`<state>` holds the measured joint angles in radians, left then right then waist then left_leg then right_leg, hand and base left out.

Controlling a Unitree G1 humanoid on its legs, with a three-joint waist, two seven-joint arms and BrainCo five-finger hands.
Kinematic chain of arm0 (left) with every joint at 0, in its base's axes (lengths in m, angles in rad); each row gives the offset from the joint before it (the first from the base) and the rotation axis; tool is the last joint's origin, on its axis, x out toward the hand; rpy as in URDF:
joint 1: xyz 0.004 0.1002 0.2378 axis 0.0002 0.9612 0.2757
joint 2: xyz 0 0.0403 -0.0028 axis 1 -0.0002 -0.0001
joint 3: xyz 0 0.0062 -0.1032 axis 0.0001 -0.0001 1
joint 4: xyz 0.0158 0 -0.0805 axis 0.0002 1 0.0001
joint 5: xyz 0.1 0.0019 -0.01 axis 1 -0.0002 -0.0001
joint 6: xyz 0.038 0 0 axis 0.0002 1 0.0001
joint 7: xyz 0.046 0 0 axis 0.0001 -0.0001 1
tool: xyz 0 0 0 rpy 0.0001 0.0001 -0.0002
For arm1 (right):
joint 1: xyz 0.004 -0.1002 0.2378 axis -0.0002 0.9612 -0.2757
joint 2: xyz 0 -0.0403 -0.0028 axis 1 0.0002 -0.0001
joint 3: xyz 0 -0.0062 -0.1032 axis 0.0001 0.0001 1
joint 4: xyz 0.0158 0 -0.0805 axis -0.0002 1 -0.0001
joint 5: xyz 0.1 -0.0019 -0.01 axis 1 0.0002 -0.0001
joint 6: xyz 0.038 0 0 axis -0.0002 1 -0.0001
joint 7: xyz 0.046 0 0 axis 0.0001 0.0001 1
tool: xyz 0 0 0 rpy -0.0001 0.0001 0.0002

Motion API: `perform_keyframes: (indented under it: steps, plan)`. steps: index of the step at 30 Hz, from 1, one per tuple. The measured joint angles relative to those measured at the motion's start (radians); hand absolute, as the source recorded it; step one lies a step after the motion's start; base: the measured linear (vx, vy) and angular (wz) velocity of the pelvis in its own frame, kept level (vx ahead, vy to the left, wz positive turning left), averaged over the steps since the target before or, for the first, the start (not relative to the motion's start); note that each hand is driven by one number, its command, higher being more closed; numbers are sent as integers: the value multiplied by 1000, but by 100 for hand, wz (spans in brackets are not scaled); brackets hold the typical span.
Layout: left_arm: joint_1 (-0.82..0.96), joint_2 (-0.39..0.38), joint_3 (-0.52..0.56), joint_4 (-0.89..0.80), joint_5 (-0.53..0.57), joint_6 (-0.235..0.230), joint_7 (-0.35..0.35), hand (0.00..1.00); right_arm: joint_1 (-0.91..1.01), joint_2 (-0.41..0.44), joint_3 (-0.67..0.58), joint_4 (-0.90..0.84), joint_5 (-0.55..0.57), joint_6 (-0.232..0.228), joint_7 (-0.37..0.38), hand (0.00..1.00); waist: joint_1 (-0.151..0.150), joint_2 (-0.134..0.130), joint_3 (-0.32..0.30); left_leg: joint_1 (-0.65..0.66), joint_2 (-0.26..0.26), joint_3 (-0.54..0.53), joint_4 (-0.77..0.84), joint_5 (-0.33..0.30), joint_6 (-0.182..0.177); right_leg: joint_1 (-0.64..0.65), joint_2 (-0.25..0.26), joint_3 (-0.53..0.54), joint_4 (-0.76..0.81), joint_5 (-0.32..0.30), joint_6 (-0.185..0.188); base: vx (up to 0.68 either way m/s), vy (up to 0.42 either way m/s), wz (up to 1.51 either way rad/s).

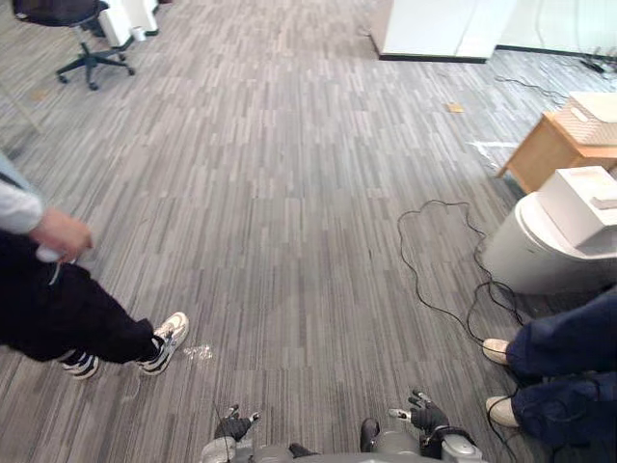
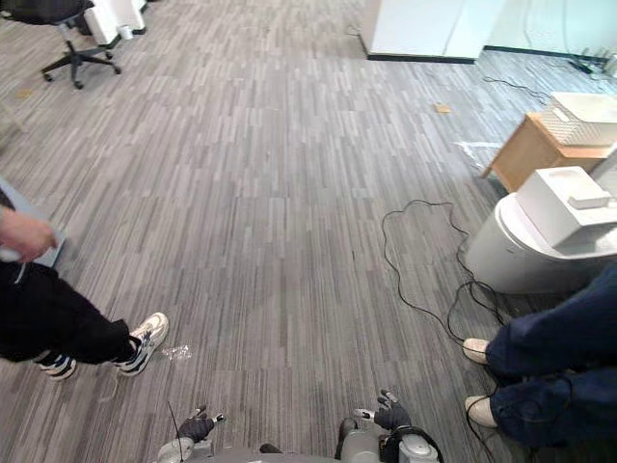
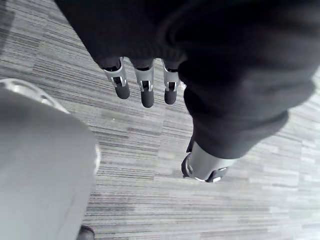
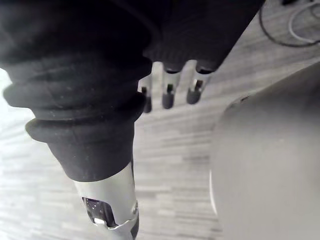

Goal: Organize washtable

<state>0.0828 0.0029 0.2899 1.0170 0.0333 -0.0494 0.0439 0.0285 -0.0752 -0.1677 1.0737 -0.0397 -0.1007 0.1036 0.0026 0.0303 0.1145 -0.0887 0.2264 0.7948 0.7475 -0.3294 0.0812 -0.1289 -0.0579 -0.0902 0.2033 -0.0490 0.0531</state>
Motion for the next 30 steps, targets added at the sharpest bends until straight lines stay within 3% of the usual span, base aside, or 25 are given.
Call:
perform_keyframes:
  steps: [1,2,3,4,6,9,12,17,23,30]
  plan:
    - [-1,2,3,-22,-3,-10,1,0,-3,3,1,5,1,0,0,0,19,-24,12,-86,-46,-235,48,-20,-24,-8,-21,44,-2,10,8,17,56,-82]
    - [0,6,3,-30,-4,-17,2,0,-7,2,4,15,0,2,0,0,29,-25,13,-100,-63,-347,15,-46,-42,-14,-24,66,0,19,19,24,136,-95]
    - [1,11,1,-29,-3,-20,3,0,-6,-4,5,28,1,1,2,0,40,-5,12,-81,-54,-534,-149,-32,-97,-21,-6,97,2,29,39,12,166,-89]
    - [1,9,3,-19,-9,-18,4,0,-11,-7,7,32,2,-1,0,0,39,1,13,-49,-73,-558,-206,-39,-92,-19,-2,131,1,33,51,3,184,-88]
    - [15,31,-3,-16,-16,-21,8,0,0,-4,19,24,7,-1,7,0,36,-22,3,-7,-118,-517,-291,-4,-85,-3,-34,126,-40,42,45,22,146,-36]
    - [16,38,-6,-2,-22,-21,10,0,21,5,7,44,12,1,3,0,37,-49,-41,0,-171,-508,-377,36,-61,25,-70,128,-166,118,39,16,108,-1]
    - [16,40,-25,19,-24,-20,23,0,31,14,-2,46,44,1,-1,0,33,-55,-68,60,-222,-501,-494,92,-53,39,-93,122,-210,144,20,52,63,-3]
    - [12,36,-55,58,-32,-19,21,0,35,10,-11,53,28,2,0,0,19,-24,-81,145,-220,-513,-546,101,-58,115,-79,118,-242,143,21,36,-9,-7]
    - [5,29,-63,77,-42,-19,20,0,30,13,27,71,-2,1,-2,0,15,-55,-99,189,-209,-503,-561,104,-63,148,-65,119,-259,145,23,-43,-46,-8]
    - [6,31,-60,85,-42,-11,14,0,31,12,81,81,-3,2,0,0,15,-66,-111,206,-210,-500,-577,110,-70,159,-67,118,-278,152,34,-87,-37,-2]
